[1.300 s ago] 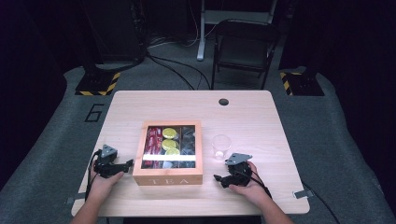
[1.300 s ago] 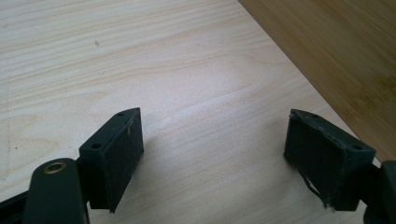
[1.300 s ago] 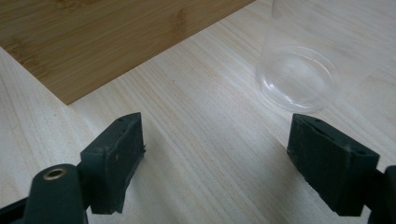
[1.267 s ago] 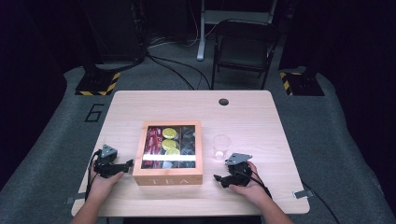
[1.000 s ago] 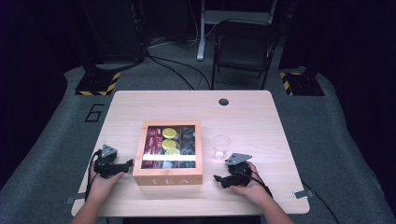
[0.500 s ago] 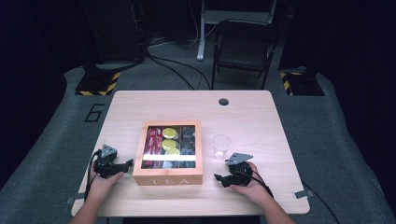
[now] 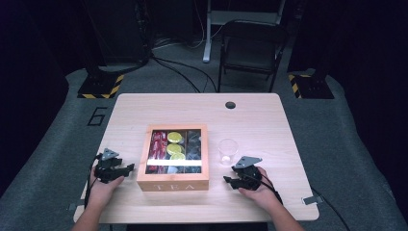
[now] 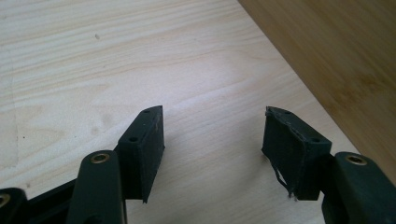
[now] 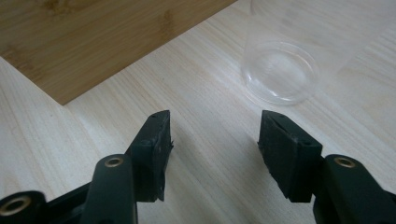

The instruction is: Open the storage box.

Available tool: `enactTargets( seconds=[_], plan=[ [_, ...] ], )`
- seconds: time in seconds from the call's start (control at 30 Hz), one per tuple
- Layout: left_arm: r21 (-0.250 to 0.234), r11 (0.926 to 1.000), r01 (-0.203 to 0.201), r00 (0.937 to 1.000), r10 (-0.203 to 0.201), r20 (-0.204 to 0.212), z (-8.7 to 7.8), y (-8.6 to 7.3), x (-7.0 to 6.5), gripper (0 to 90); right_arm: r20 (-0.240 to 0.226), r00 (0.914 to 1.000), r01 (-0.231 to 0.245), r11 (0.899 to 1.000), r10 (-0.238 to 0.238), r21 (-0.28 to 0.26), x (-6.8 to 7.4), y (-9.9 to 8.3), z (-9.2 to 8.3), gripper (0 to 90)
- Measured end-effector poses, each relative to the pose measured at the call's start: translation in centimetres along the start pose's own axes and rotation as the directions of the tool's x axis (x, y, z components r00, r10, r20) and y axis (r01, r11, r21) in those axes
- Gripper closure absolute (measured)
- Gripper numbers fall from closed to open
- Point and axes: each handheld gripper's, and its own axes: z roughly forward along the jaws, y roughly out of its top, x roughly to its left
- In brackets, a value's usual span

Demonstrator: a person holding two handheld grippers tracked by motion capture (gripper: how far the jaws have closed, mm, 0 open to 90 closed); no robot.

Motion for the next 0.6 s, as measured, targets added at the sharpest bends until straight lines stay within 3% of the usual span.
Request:
enactTargets(
  seconds=[0.13, 0.27, 0.6],
  plan=[
    [-0.020, 0.9997, -0.009, 0.9998, 0.010, 0.016, -0.5, 0.3, -0.5, 40.6, -0.001, 0.9998, -0.019, 1.000, 0.019, -0.023, 0.3, 0.4, -0.5, 44.3],
    [-0.007, 1.0000, -0.006, 0.9993, 0.007, 0.038, -0.9, 0.4, -0.6, 42.2, -0.009, 0.9991, -0.042, 0.999, 0.042, -0.032, 0.4, 0.6, -0.8, 43.6],
    [-0.025, 0.9997, -0.005, 0.9986, 0.006, 0.053, -1.6, 0.7, -1.0, 42.5, -0.002, 0.9995, -0.030, 0.999, 0.030, -0.038, 0.9, 1.1, -1.2, 42.7]
  ],
)
